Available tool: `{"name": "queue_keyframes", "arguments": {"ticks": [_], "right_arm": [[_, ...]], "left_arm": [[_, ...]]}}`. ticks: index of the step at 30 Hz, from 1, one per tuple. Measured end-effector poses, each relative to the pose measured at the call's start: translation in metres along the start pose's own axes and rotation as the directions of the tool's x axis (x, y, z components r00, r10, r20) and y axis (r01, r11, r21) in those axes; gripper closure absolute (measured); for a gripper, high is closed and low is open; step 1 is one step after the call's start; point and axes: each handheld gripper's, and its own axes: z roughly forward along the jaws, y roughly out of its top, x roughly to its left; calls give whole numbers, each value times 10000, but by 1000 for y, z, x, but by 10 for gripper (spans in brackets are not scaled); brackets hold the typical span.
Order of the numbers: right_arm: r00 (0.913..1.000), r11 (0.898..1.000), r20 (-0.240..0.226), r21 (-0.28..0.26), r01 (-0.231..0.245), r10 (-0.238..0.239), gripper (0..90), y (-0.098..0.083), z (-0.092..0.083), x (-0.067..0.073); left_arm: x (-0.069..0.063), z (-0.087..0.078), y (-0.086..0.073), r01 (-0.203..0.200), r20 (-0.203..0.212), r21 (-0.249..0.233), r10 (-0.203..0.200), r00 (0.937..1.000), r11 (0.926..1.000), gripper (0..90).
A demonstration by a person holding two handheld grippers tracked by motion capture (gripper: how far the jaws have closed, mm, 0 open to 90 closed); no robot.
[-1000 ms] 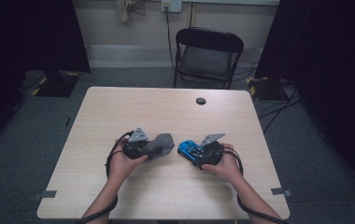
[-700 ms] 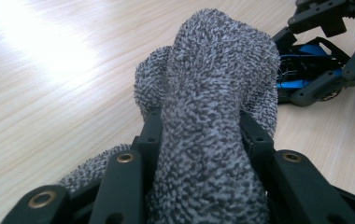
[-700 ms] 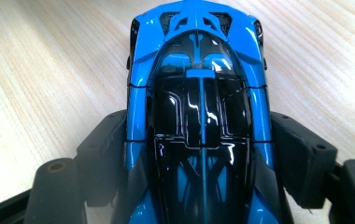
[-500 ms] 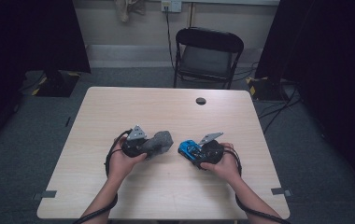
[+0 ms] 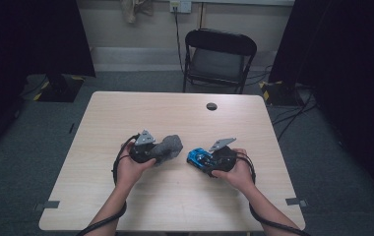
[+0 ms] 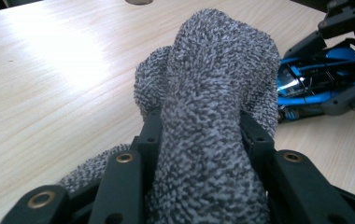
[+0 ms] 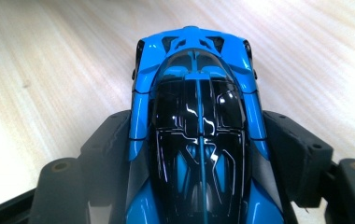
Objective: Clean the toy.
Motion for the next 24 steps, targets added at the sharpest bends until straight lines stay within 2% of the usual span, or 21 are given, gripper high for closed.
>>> {"name": "queue_keyframes", "arguments": {"ticks": [2,8,9,10,11,14,15,16,18,22,23,24], "right_arm": [[10000,10000,-14,2,79,-79,279,0,-2,1],[9996,9985,-247,-516,153,-166,279,6,-11,9],[9988,9984,-406,-512,241,-262,279,8,-12,10],[9989,9972,-304,-668,348,-369,279,10,-14,15],[9980,9972,-429,-603,436,-462,279,12,-15,17],[9974,9957,-475,-768,509,-547,279,14,-15,21],[9959,9954,-607,-735,619,-664,279,15,-15,23],[9956,9940,-594,-859,672,-724,279,16,-15,26],[9933,9927,-743,-889,815,-882,279,18,-16,31],[9922,9903,-739,-1042,920,-999,279,23,-16,34],[9931,9890,-478,-1077,1018,-1074,279,25,-15,35],[9931,9890,-478,-1077,1018,-1074,279,25,-15,35]], "left_arm": [[1,0,1,78,-52,-56,-78,10000,10000,606],[4,8,2,284,-337,111,-280,9990,9995,602],[5,10,2,378,-402,110,-374,9985,9992,603],[6,11,2,467,-446,121,-461,9979,9988,604],[9,16,2,692,-615,253,-675,9958,9973,604],[11,21,3,810,-777,305,-784,9939,9962,606],[13,23,2,1061,-731,205,-1044,9918,9941,606],[15,24,3,1097,-727,231,-1077,9915,9937,609],[15,28,3,1026,-544,344,-1006,9934,9941,616],[10,30,3,785,-167,531,-777,9968,9955,625],[8,30,4,630,23,597,-632,9980,9962,629],[8,30,4,630,23,597,-632,9980,9962,630]]}}
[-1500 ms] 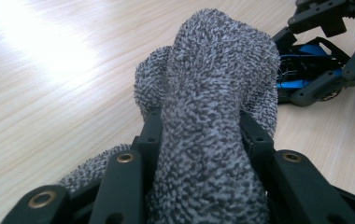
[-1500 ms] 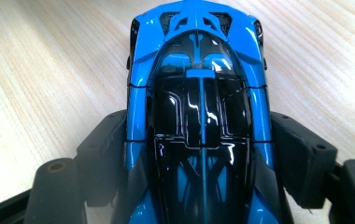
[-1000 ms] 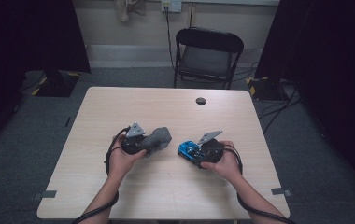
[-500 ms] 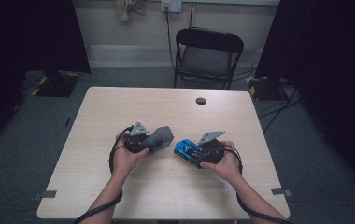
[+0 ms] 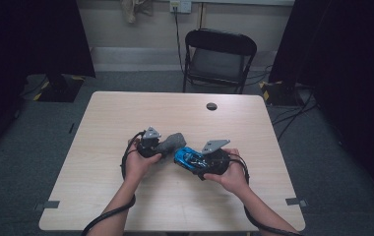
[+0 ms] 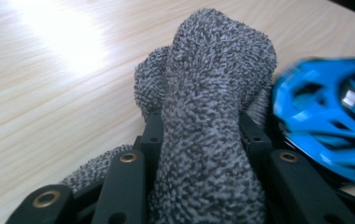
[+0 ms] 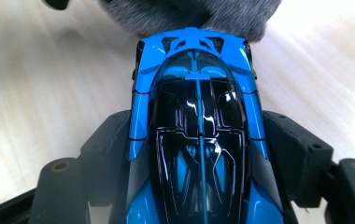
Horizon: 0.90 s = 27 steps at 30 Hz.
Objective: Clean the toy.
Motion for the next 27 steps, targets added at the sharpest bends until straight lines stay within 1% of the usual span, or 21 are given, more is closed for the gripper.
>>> {"name": "queue_keyframes", "arguments": {"ticks": [1,2,3,4,5,6,7,8,9,12,13,14,15,16,17,18,19,20,24,25,27], "right_arm": [[9999,9999,-35,-22,-109,109,279,1,1,-1],[9999,9999,-35,-22,-109,109,279,1,1,-1],[10000,10000,31,11,-53,53,279,2,2,-1],[10000,10000,-15,40,-80,80,279,2,3,-2],[9999,9999,61,-7,-102,102,279,3,4,-2],[9999,9999,61,-7,-102,102,279,3,4,-2],[9999,10000,113,21,-77,77,279,4,4,-1],[9999,9999,134,-29,-101,102,279,4,5,-2],[9997,9999,200,-7,-123,123,279,5,6,-2],[9995,9998,256,19,-192,191,279,6,8,-4],[9996,9998,225,106,-157,155,279,7,9,-5],[9995,9998,234,51,-196,195,279,7,10,-5],[9996,9998,221,70,-185,184,279,7,10,-5],[9996,9999,253,98,-120,117,279,8,10,-5],[9993,9998,346,101,-144,141,279,8,11,-5],[9993,9998,346,101,-144,141,279,8,11,-5],[9992,9996,288,66,-263,261,279,8,11,-7],[9992,9996,288,66,-263,261,279,8,11,-7],[9980,9987,389,46,-503,501,279,10,12,-13],[9973,9984,468,23,-574,572,279,10,12,-14],[9968,9978,456,26,-664,662,279,10,12,-15]], "left_arm": [[-1,-1,-1,-62,141,42,61,9999,10000,634],[-1,-1,-1,-62,141,42,61,9999,10000,636],[0,-2,-1,-117,215,107,114,9997,9999,636],[-1,-3,-1,-106,310,118,102,9995,9999,637],[0,-5,-2,-184,444,120,179,9989,9998,639],[0,-5,-2,-184,444,120,179,9989,9998,639],[-1,-7,-2,-200,605,112,193,9980,9997,639],[-2,-8,-2,-331,572,134,323,9978,9994,640],[-2,-10,-1,-386,638,100,379,9972,9992,640],[-3,-14,-1,-453,643,145,443,9969,9989,641],[-3,-16,-2,-490,704,217,474,9964,9986,641],[-3,-17,-2,-475,760,192,459,9960,9987,641],[-2,-19,-3,-490,757,275,468,9960,9984,641],[-2,-19,-3,-490,757,275,468,9960,9984,642],[-2,-21,-5,-377,827,252,355,9959,9990,642],[-2,-21,-5,-377,827,252,355,9959,9990,641],[-1,-23,-7,-343,910,245,320,9953,9991,642],[-1,-23,-7,-343,910,245,320,9953,9991,642],[-4,-28,-9,-291,1035,226,266,9943,9993,642],[-6,-31,-10,-307,1150,226,279,9930,9993,642],[-7,-32,-11,-313,1214,198,287,9922,9993,643]]}}
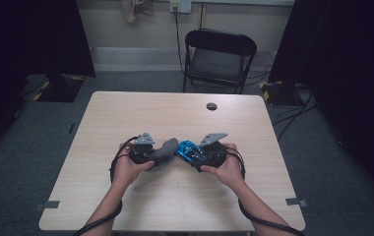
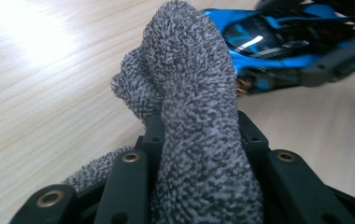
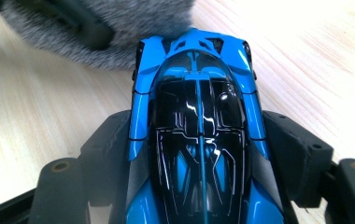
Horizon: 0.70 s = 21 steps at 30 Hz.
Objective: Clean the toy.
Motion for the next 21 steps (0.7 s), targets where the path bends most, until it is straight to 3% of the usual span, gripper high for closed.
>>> {"name": "queue_keyframes", "arguments": {"ticks": [5,10,14,17,21], "right_arm": [[9995,9996,119,-10,-294,294,279,0,1,-7],[9995,9994,-39,-162,-320,320,279,-3,-3,-8],[9996,9998,-265,-196,-58,53,279,-3,-7,-1],[9989,9994,-438,-289,182,-194,279,-1,-10,6],[9972,9982,-584,-398,450,-473,279,3,-13,15]], "left_arm": [[-5,-7,-4,40,406,3,-40,9992,10000,643],[7,-18,-5,100,-517,-179,-109,9986,9998,643],[21,-19,2,320,-1242,-379,-365,9916,9988,643],[24,-17,8,344,-1371,-373,-392,9898,9987,643],[26,-3,22,92,-1299,-250,-124,9915,9996,642]]}}
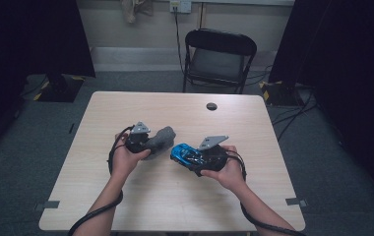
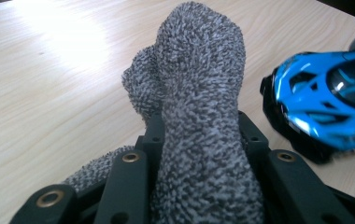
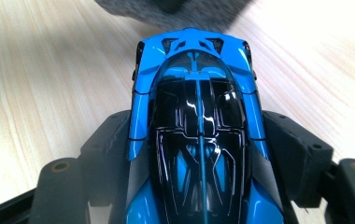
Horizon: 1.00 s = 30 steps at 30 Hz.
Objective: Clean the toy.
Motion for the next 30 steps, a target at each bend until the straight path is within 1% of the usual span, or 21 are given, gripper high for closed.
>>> {"name": "queue_keyframes", "arguments": {"ticks": [2,3,4,5,6,7,9,10,15,17,20,22,27,29,30], "right_arm": [[9999,10000,-127,3,59,-59,279,2,0,2],[9999,9999,-70,-11,136,-136,278,2,0,3],[9998,9998,-122,21,173,-173,279,3,0,4],[9999,9999,-76,-40,153,-153,279,3,0,4],[9999,9999,-76,-40,153,-153,279,3,0,4],[9998,9999,-91,-11,161,-161,278,4,0,3],[9999,9999,-14,-23,167,-167,279,5,0,2],[9999,9999,-27,-23,121,-121,279,5,1,0],[9999,9998,58,122,151,-151,279,4,2,-3],[10000,9999,47,77,70,-71,279,3,2,-4],[9999,9999,133,145,76,-78,279,4,2,-6],[9999,9999,108,154,15,-17,279,3,3,-7],[9996,9997,270,236,-30,23,279,3,4,-11],[9995,9997,315,233,-89,81,279,3,4,-13],[9991,9996,406,233,-130,121,279,3,3,-14]], "left_arm": [[-2,5,2,13,146,-56,-12,9999,10000,642],[-3,7,2,-31,284,2,31,9996,10000,642],[-3,7,2,-31,284,2,31,9996,10000,642],[-6,10,2,-15,553,-4,15,9985,10000,642],[-6,10,2,-15,553,-4,15,9985,10000,642],[-9,13,1,-77,706,71,72,9975,9999,642],[-9,13,0,-72,772,7,71,9970,10000,642],[-10,13,0,-141,793,71,135,9968,9999,644],[-10,10,-3,-233,1007,128,219,9947,9996,645],[-10,9,-3,-260,1022,144,244,9945,9996,645],[-10,7,-5,-299,1040,156,282,9942,9994,645],[-11,6,-5,-290,1031,131,275,9943,9995,645],[-11,-3,-10,-379,1175,146,360,9924,9992,645],[-12,-5,-13,-263,1344,102,247,9906,9996,646],[-13,-7,-14,-295,1423,111,276,9894,9995,645]]}}
